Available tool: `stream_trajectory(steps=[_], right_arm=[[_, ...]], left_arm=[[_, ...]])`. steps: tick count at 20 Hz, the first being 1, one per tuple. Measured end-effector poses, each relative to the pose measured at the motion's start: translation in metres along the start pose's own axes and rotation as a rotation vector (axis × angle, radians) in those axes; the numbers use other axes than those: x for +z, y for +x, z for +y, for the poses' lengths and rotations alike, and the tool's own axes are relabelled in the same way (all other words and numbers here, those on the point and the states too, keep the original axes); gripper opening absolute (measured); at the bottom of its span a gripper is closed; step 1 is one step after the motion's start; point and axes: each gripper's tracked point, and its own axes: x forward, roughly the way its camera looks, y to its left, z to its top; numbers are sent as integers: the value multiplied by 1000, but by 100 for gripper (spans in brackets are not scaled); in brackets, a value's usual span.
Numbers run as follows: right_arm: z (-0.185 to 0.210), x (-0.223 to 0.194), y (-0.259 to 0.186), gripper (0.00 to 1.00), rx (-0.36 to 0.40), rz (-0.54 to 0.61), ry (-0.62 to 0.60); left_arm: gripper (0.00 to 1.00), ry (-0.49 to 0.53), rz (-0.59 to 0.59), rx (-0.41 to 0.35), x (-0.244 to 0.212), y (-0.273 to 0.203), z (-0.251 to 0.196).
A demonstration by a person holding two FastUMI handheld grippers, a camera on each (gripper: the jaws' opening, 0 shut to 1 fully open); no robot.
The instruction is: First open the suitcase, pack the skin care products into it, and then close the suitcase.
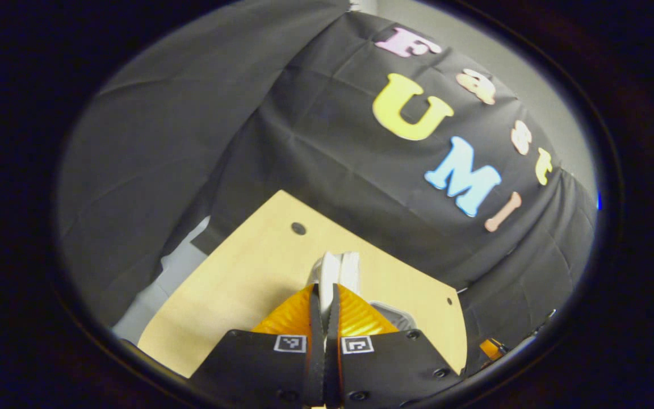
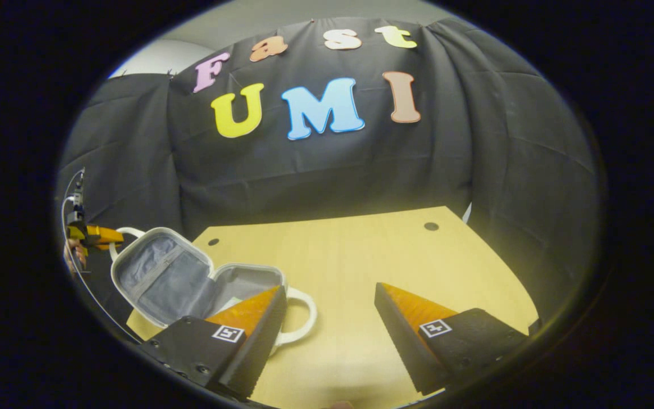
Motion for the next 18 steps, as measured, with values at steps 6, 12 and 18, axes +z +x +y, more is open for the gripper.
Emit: stream_trajectory(steps=[6,12,18], right_arm=[[-59,39,-4,95,-21,-115,-41],[-103,37,-7,90,36,-116,-94],[-129,26,-12,95,69,-88,-128]], left_arm=[[8,168,-2,-119,-58,17,-194],[9,232,109,-162,-197,62,-293],[9,324,220,-79,-322,119,-317]])
